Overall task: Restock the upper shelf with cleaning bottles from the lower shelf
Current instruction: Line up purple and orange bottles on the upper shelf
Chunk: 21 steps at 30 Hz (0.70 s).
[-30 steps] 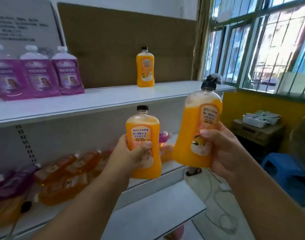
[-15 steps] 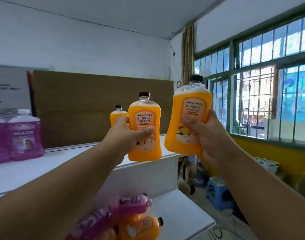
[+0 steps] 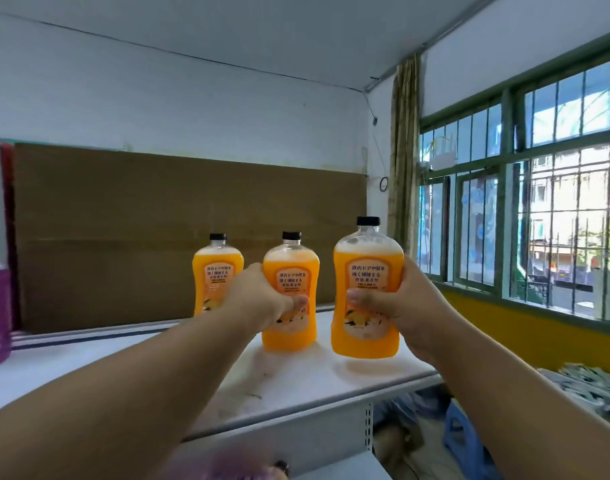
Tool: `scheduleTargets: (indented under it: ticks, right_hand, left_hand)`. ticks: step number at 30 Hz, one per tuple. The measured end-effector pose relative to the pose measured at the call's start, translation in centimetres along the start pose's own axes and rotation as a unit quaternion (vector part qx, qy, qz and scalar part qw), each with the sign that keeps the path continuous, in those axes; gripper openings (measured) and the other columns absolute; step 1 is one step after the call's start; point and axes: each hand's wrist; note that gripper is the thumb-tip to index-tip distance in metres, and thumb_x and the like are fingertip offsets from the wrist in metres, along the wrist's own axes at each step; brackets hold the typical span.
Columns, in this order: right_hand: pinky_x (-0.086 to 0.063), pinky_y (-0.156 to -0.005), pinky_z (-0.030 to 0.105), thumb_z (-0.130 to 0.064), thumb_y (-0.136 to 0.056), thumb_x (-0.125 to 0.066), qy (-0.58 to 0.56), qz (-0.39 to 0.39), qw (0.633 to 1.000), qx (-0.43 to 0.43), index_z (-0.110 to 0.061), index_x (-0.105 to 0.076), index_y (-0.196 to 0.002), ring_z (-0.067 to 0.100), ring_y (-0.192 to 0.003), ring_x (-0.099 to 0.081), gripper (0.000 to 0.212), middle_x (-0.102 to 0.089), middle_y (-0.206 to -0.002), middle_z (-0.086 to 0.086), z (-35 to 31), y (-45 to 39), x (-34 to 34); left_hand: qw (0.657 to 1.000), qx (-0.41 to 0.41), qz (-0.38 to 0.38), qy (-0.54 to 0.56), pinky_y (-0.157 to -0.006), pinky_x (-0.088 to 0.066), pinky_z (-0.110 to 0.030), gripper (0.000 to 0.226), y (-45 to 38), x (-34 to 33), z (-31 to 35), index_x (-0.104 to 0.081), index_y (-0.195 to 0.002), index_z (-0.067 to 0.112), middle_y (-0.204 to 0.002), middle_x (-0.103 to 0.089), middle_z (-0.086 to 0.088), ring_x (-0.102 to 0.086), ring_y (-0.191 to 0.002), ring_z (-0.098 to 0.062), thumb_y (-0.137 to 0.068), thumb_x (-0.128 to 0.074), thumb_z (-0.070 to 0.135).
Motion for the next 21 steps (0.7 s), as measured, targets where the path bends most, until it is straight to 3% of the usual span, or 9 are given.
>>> scheduleTargets:
  ticks: [3, 5, 8, 11, 14, 16, 18, 21]
  right_hand:
    - [-0.058, -0.058, 0.026, -0.043, -0.039, -0.092, 0.009, -0.038, 0.999, -0.008, -0.029, -0.055, -0.122, 0.011, -0.086, -0.072, 0.092, -0.074, -0.093, -0.008, 2.0, -2.7, 1.0]
    - [-0.057, -0.058, 0.026, -0.044, -0.038, -0.091, 0.016, -0.062, 0.998, -0.009, -0.029, -0.056, -0.119, 0.010, -0.085, -0.073, 0.089, -0.074, -0.091, -0.009, 2.9, -4.0, 1.3]
    - [-0.060, -0.066, 0.032, -0.041, -0.041, -0.089, 0.047, -0.087, 0.995, -0.003, -0.031, -0.056, -0.115, 0.011, -0.083, -0.073, 0.081, -0.074, -0.091, -0.009, 3.7, -5.5, 1.4]
    - [-0.059, -0.081, 0.046, -0.039, -0.045, -0.088, 0.091, -0.094, 0.991, 0.001, -0.028, -0.050, -0.122, 0.018, -0.091, -0.071, 0.086, -0.071, -0.101, -0.003, 4.4, -6.3, 1.2]
    - [-0.059, -0.082, 0.045, -0.045, -0.045, -0.085, 0.152, -0.061, 0.986, 0.026, -0.030, -0.031, -0.138, 0.018, -0.096, -0.065, 0.108, -0.060, -0.114, -0.004, 4.5, -6.0, 1.1]
    - [-0.058, -0.080, 0.038, -0.046, -0.051, -0.088, 0.207, -0.043, 0.974, 0.083, -0.043, -0.013, -0.146, 0.016, -0.099, -0.061, 0.121, -0.051, -0.125, -0.006, 4.4, -5.9, 1.3]
    - [-0.050, -0.077, 0.030, -0.049, -0.057, -0.089, 0.270, -0.028, 0.951, 0.149, -0.053, -0.005, -0.145, 0.013, -0.103, -0.053, 0.122, -0.042, -0.135, -0.003, 4.5, -5.9, 1.4]
    - [-0.046, -0.074, 0.024, -0.055, -0.061, -0.085, 0.324, -0.023, 0.928, 0.181, -0.051, -0.008, -0.143, 0.012, -0.102, -0.048, 0.113, -0.035, -0.136, -0.001, 4.6, -6.0, 1.4]
  left_hand:
    - [0.999, 0.018, -0.004, -0.027, -0.079, -0.059, -0.039, 0.067, -0.6, -0.3, -0.5, -0.057, -0.112, 0.024, -0.104, -0.068, 0.000, -0.066, -0.094, -0.021, -0.060, -0.089, 0.050]
    - [0.997, 0.000, 0.015, -0.078, -0.078, -0.057, -0.037, 0.083, -0.6, 0.0, -0.5, -0.047, -0.126, 0.024, -0.113, -0.063, 0.001, -0.062, -0.096, -0.019, -0.060, -0.089, 0.052]
    - [0.967, -0.129, 0.089, -0.201, -0.094, -0.050, -0.044, 0.123, -0.6, 1.0, -0.1, -0.011, -0.152, 0.037, -0.146, -0.042, -0.002, -0.050, -0.126, -0.025, -0.058, -0.088, 0.058]
    - [0.923, -0.202, 0.067, -0.321, -0.099, -0.043, -0.045, 0.125, -0.6, 1.9, 0.7, 0.003, -0.149, 0.051, -0.150, -0.041, -0.002, -0.041, -0.133, -0.025, -0.061, -0.085, 0.061]
    - [0.903, -0.214, 0.054, -0.368, -0.091, -0.043, -0.038, 0.121, -0.9, 1.9, 0.7, 0.006, -0.149, 0.054, -0.142, -0.047, -0.003, -0.045, -0.127, -0.024, -0.069, -0.085, 0.053]
    - [0.891, -0.224, 0.047, -0.393, -0.086, -0.040, -0.034, 0.114, -1.0, 1.8, 0.6, 0.003, -0.149, 0.055, -0.141, -0.045, -0.003, -0.044, -0.127, -0.024, -0.073, -0.082, 0.051]
    - [0.887, -0.223, 0.044, -0.402, -0.087, -0.040, -0.035, 0.108, -1.3, 1.6, 0.7, -0.006, -0.148, 0.055, -0.141, -0.043, -0.002, -0.043, -0.127, -0.024, -0.071, -0.082, 0.056]
    - [0.889, -0.225, 0.056, -0.394, -0.088, -0.039, -0.036, 0.107, -1.8, 0.9, 1.2, -0.019, -0.146, 0.049, -0.138, -0.044, -0.001, -0.043, -0.125, -0.024, -0.061, -0.082, 0.067]
Point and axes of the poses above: each hand's wrist, its own y-axis away from the middle knuckle, its own x-axis out of the back of the hand, z = x × y
